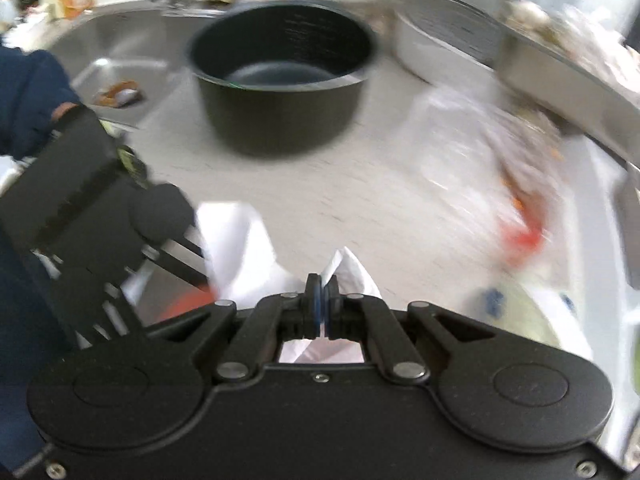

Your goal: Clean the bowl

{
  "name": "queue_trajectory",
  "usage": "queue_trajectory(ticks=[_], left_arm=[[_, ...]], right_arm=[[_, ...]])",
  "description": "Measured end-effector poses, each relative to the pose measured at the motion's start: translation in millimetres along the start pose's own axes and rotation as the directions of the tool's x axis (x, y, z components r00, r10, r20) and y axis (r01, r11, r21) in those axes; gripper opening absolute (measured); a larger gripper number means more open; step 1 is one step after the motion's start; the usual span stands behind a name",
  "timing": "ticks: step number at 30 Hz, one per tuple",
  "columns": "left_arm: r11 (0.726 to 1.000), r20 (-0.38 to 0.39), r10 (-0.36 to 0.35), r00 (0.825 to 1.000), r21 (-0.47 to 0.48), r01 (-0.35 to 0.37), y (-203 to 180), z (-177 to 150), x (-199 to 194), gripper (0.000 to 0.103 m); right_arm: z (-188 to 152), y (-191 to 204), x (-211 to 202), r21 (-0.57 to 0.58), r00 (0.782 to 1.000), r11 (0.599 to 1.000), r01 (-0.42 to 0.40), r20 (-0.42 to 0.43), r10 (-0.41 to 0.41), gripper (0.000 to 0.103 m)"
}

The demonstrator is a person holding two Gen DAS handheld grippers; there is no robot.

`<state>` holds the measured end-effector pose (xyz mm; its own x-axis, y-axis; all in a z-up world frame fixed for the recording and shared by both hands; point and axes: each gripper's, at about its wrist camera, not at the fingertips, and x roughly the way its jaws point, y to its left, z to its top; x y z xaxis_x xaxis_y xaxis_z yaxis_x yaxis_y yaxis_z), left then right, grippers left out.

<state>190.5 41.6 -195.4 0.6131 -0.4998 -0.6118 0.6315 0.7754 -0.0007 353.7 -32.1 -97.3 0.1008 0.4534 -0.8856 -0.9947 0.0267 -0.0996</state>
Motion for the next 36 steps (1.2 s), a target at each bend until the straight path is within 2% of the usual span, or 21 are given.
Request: queue_trajectory(ticks=[7,12,18,25,29,31,33,36], left_arm=[[1.000,0.003,-0.003,1.000,-0.003,0.003,1.4,-0.4,-0.1,0.038],[1.000,0.011,-0.002,1.000,-0.014,0.002,2.7,-0.8,2.3,0.038],[1.000,0.017,-0.001,1.000,-0.013,0.002,3.8,-0.6,2.7,0.038],[1.000,0.024,0.007,1.000,-0.017,-0.006,3.7,0.0,4.7,0.038],[0.999,0.024,0.028,0.999,-0.042,-0.027,6.6,1.9,7.2,0.038],[0.994,0.036,0.057,0.998,-0.099,-0.054,12.1,1.2,9.0,0.038],[0.986,0.052,0.060,0.997,-0.160,-0.051,17.5,0.3,10.1,0.038],[0.980,0.051,0.100,0.994,-0.179,-0.090,17.0,2.1,13.0,0.038]], right_arm=[[-49.2,-8.0,-17.6,0.065,0.993,0.996,0.054,-0.108,-0.047,0.002],[-78.6,15.6,-30.6,0.108,0.987,0.991,0.075,-0.150,-0.058,0.002],[-100.2,56.8,-33.7,0.110,0.982,0.992,0.055,-0.188,-0.033,0.002],[-93.7,107.6,-31.5,0.068,0.982,0.998,-0.010,-0.188,0.023,0.002],[-80.1,111.7,-26.4,0.075,0.988,0.997,0.025,-0.154,-0.013,0.002],[-76.0,108.2,-23.6,0.072,0.988,0.996,0.062,-0.146,-0.051,0.002],[-73.5,101.4,-20.3,0.094,0.987,0.991,0.092,-0.137,-0.079,0.002],[-72.7,96.1,-22.8,0.129,0.988,0.985,0.117,-0.114,-0.102,0.002]])
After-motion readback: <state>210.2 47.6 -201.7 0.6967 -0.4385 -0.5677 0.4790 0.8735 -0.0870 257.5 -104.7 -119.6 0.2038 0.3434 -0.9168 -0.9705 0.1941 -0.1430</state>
